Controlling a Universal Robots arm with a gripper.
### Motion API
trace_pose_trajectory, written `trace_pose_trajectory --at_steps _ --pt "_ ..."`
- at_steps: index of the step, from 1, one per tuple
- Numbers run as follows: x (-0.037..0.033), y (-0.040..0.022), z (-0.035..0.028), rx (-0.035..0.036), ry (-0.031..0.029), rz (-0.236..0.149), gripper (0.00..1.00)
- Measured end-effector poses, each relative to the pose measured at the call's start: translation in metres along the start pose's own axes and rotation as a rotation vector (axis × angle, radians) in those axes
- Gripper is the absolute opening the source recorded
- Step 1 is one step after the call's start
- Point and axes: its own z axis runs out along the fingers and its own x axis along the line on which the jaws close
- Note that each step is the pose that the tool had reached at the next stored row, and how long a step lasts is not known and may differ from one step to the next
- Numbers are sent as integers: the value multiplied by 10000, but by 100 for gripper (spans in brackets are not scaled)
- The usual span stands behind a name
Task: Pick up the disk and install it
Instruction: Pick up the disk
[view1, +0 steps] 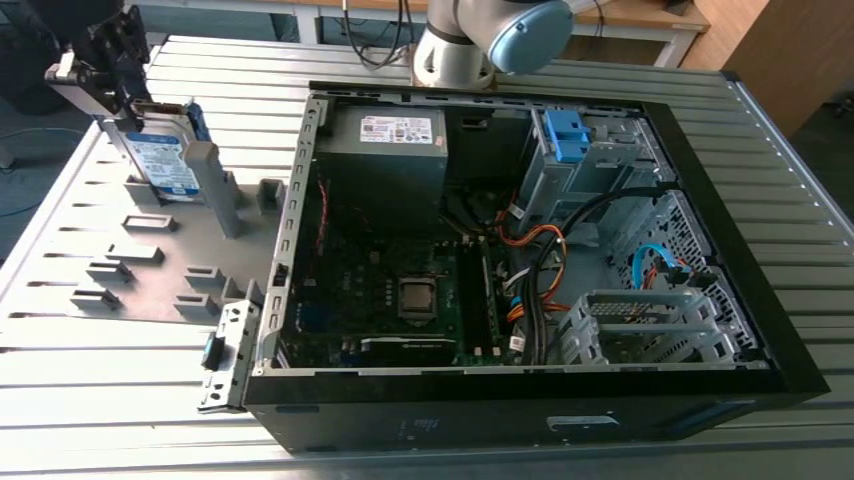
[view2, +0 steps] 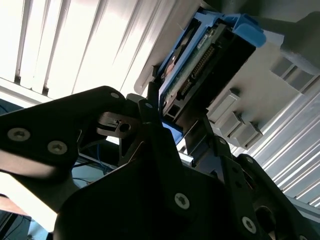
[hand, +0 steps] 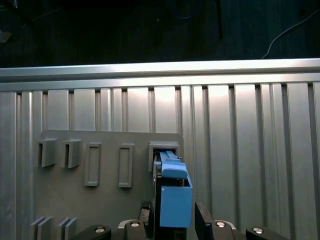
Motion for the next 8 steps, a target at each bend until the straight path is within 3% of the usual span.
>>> trace_pose_trajectory --at_steps 8 --pt "-29 45 78 -1 1 0 47"
